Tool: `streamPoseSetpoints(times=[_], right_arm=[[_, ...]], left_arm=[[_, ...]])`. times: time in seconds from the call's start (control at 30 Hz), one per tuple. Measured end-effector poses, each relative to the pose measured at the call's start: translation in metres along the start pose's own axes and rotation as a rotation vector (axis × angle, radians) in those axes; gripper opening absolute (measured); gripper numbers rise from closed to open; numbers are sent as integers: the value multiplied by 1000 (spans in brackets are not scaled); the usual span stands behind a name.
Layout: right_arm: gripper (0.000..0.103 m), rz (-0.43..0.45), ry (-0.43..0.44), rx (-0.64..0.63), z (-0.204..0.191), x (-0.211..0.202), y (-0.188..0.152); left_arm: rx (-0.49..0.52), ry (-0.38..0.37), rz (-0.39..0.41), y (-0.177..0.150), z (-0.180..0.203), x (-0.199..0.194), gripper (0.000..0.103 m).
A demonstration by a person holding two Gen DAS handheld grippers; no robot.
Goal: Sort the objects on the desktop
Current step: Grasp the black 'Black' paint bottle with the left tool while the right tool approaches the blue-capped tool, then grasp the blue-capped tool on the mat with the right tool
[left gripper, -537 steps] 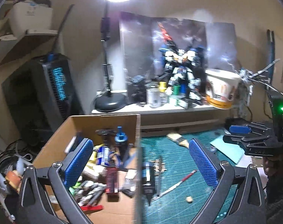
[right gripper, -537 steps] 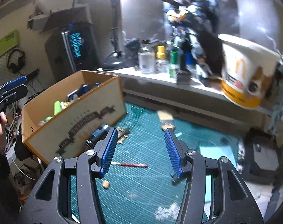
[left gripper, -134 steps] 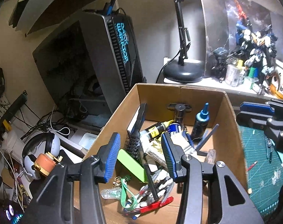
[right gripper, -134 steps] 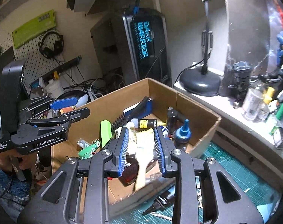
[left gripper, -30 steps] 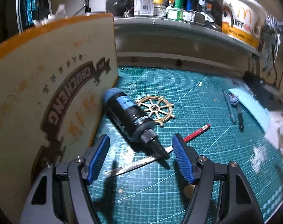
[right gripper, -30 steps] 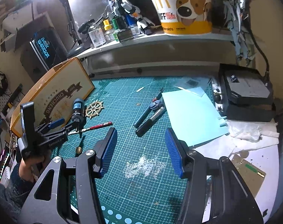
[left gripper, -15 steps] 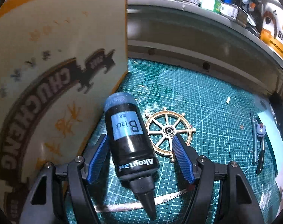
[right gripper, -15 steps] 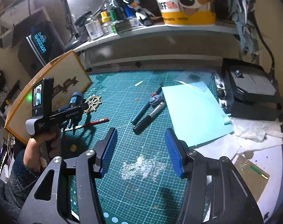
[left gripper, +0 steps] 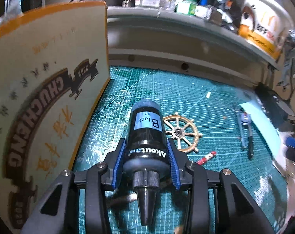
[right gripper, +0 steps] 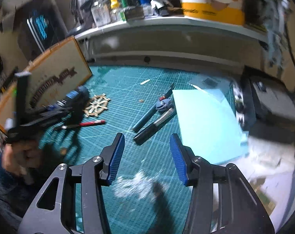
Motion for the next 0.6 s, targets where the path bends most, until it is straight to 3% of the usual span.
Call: streamPoseSetpoints(times=[0.23, 0.4, 0.6], right_arm=[[34, -97, -119, -166, 10, 62, 37], [32, -120, -129, -266, -1, 87, 44], [29, -127, -126, -247, -3, 98, 46]], left_arm=[[31, -52, 31, -4, 2, -20, 40], [52, -74, 59, -1, 6, -24, 40], [71, -91, 76, 3, 9, -28, 40]])
Point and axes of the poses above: each gripper's, at about its wrist camera, not at the fingertips, and x roughly the way its jaws point, z to its right, y to its top, the point moved 3 cm from there along x, roughly the way its jaws point, and after that the axes turned 7 degrees about x, right-handed, at the moved point
